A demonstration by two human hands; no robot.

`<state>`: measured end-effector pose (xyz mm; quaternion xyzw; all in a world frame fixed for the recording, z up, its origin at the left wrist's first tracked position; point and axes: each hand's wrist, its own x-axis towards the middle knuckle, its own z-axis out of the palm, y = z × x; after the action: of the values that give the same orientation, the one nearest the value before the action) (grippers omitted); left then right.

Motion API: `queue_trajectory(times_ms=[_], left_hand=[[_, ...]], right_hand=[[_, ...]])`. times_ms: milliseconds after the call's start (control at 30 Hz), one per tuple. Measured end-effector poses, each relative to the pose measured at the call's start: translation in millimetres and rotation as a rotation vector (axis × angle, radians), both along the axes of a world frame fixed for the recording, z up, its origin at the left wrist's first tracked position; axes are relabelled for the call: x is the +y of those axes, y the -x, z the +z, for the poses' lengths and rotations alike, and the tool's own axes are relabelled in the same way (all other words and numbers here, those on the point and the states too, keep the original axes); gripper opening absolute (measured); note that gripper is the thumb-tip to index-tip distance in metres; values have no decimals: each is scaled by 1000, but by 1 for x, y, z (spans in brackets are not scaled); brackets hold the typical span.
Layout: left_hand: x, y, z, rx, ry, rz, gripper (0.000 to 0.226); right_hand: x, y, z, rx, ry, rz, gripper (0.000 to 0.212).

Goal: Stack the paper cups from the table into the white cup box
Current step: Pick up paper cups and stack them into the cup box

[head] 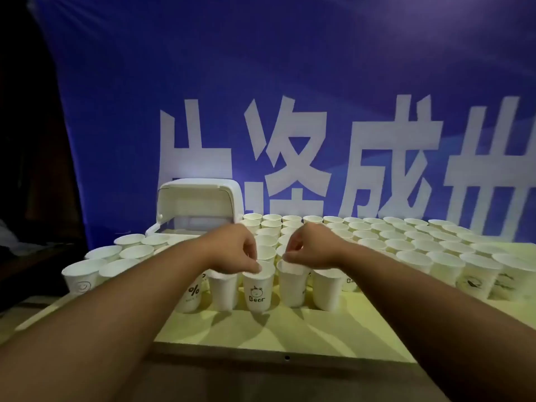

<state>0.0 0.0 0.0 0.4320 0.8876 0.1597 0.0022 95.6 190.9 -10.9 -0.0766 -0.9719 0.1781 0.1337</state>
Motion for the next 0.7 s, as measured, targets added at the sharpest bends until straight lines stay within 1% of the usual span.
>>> queue_trajectory(times_ms=[100,167,233,333,433,533,633,700], left_hand=[[-1,-10,-14,38,114,-8,32],[1,-14,-26,57,134,11,30],[2,-14,-32,82,131,44,22],[3,-13,-36,154,116,68,11],[2,-10,-33,157,34,64,12],[1,-6,-22,151,-17,44,15],[-2,-1,-1,176,-99,21,17],[-5,7,14,183,-147,20,16]], right_hand=[[-9,-8,-12,-104,-106,-37,29],[-13,-11,-22,-135,-178,-72,29],[-14,-11,-26,-132,-234,-101,26],[-13,-9,-32,-107,-265,-108,20],[-11,-9,-30,-96,-281,-99,17],[-5,-10,-18,-59,-218,-104,17],[2,-9,1,58,-72,-75,16],[5,-6,16,126,-11,-59,17]])
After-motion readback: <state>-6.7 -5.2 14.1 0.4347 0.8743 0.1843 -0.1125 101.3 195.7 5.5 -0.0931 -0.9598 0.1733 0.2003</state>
